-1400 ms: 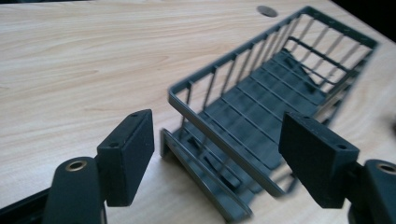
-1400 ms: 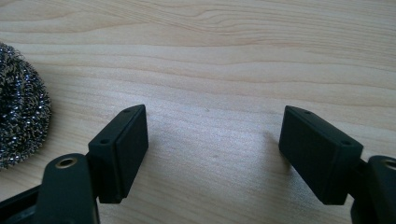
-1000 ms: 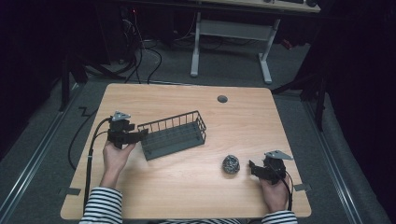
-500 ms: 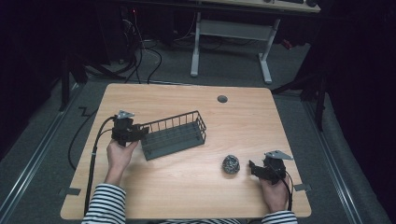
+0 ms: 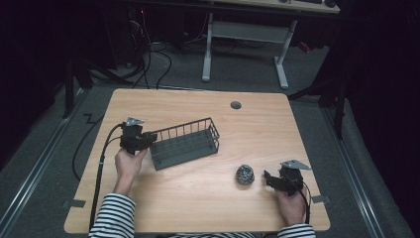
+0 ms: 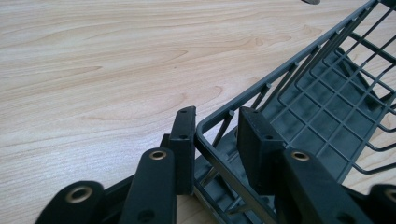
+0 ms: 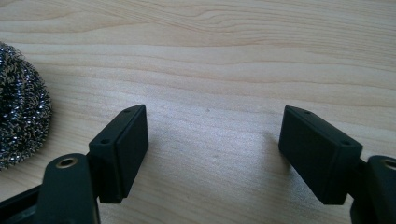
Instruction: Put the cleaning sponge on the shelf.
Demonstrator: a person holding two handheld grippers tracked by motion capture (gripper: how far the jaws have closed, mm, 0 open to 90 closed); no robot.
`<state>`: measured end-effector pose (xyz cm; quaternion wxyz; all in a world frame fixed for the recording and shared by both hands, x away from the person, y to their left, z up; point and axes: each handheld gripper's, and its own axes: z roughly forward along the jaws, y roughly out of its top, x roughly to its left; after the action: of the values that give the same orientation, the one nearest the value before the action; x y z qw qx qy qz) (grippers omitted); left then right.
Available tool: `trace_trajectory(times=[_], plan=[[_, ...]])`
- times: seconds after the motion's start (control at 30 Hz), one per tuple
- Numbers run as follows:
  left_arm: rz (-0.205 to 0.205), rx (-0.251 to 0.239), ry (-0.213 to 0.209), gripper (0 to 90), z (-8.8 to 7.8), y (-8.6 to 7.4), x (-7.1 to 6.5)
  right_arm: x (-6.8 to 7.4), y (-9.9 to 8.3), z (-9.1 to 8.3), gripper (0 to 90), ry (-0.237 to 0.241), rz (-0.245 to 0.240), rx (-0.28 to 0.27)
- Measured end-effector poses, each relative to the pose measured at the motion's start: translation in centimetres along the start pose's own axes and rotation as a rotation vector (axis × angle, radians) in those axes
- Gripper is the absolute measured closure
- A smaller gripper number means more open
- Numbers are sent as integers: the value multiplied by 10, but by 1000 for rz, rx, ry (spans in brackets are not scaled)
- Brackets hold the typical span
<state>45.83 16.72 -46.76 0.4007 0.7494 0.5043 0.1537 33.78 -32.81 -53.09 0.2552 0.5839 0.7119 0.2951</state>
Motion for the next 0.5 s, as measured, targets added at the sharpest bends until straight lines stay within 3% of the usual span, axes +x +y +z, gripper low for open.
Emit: trace_trajectory(times=[0.2, 0.5], plan=[[-19, -10, -10, 701, 4, 2, -1, 0, 0, 0, 243, 0, 0, 0], [-6, 5, -1, 712, 17, 11, -15, 0, 0, 0, 243, 0, 0, 0]])
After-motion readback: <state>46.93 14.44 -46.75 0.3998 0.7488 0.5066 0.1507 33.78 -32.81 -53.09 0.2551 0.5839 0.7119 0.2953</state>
